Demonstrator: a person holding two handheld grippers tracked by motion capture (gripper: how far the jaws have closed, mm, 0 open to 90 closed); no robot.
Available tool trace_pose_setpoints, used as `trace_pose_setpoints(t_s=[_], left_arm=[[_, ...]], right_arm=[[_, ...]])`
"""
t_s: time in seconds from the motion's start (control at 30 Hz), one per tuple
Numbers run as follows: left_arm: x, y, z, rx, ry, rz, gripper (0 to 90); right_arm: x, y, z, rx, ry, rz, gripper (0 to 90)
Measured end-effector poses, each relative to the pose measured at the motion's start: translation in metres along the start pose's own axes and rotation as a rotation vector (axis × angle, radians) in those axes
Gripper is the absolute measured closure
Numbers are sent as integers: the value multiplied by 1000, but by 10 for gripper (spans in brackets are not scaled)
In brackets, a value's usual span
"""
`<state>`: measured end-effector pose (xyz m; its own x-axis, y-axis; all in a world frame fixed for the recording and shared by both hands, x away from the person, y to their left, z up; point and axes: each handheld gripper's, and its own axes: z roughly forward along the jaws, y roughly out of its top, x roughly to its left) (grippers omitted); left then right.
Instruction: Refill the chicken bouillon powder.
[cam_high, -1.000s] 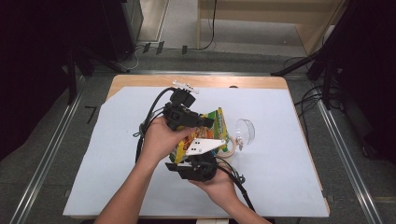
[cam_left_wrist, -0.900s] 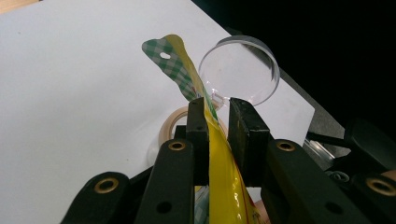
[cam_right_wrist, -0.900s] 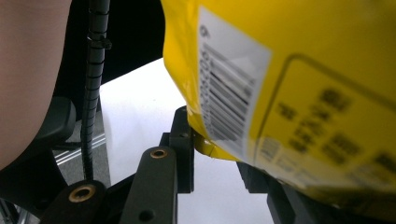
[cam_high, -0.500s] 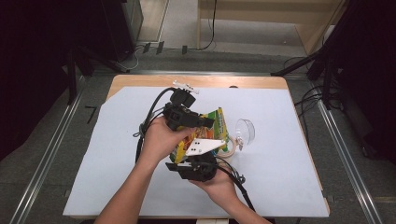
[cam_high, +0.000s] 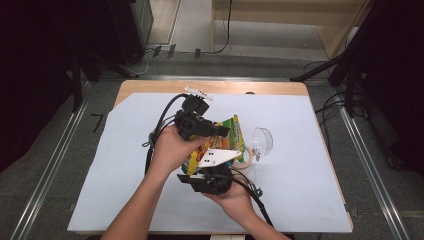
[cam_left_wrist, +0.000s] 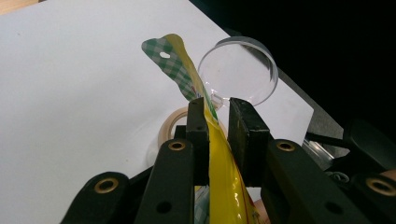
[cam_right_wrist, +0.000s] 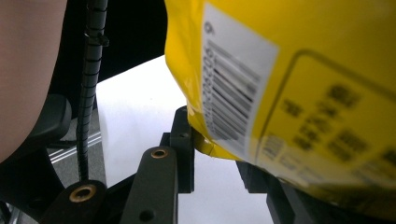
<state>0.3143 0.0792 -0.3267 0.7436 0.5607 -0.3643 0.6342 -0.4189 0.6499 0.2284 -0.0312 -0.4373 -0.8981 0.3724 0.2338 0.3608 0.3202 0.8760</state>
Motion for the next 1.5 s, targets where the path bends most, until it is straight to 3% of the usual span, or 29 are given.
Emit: trace_pose_setpoints(t_s=[1.03,1.5], left_arm=[[-6,1,0,7,18,18,786],[-4,0,-1,1,12,15,784]], right_arm=[[3,0,0,-18,11,16,723],[3,0,0,-14,-1,-3,724]])
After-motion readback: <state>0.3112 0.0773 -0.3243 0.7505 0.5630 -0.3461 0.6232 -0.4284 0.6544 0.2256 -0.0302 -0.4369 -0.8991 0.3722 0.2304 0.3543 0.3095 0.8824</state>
